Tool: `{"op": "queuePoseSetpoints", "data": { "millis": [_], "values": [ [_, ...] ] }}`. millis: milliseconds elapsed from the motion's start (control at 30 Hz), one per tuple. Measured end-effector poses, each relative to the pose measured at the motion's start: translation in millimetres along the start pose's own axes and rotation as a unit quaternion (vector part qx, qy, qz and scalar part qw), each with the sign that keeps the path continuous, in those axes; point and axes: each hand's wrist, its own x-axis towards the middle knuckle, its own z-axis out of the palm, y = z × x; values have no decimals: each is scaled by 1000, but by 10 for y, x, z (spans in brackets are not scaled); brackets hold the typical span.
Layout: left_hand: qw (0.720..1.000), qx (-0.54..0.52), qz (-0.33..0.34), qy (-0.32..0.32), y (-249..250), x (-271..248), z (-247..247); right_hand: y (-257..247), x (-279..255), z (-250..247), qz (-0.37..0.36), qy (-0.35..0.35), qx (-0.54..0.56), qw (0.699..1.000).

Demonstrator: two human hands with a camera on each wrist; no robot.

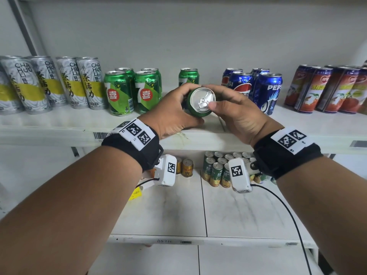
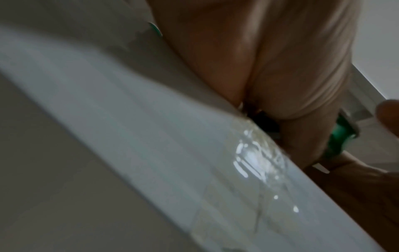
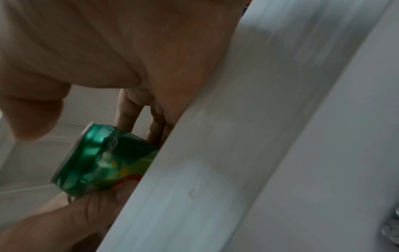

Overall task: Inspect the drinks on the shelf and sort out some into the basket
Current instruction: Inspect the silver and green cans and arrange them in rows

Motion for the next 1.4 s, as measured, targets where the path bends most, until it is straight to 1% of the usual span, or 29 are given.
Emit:
{"op": "queuePoseSetpoints", "data": {
  "millis": [133,267,367,433,500,567,700,800,933,1033,1200,1300,1400],
  "values": [
    [1000,14,1,-4,-26,25,0,22,8,11,-3,37,2,999],
    [1000,2,-3,-10,-37,35,7,30,19,25,6,72,8,997],
    [1000,-26,-12,1,-39,34,-5,41,49,18,15,96,7,995],
    [997,-66,-32,18,-42,29,-25,36,57,12,23,110,7,994],
    [994,-97,-47,26,-31,17,-39,33,46,1,26,103,10,994],
    [993,-105,-47,30,-9,8,-44,23,31,10,20,86,4,996],
    [988,-148,-49,5,36,-24,-42,8,5,46,9,76,-21,997],
    [990,-130,-54,-18,52,-42,-26,-19,-15,71,31,86,-13,996],
    [991,-114,-68,-27,68,-47,22,-42,-14,57,68,102,-3,992],
    [987,-134,-78,-33,70,-43,18,-43,-3,71,83,87,-9,993],
    [990,-116,-81,-26,76,-30,13,-44,12,69,100,81,-21,991],
    [990,-124,-67,-25,82,-54,21,-25,8,48,80,80,-15,993],
    [997,-70,-27,-7,59,-75,11,-1,-18,20,29,66,-2,997]
  ]
}}
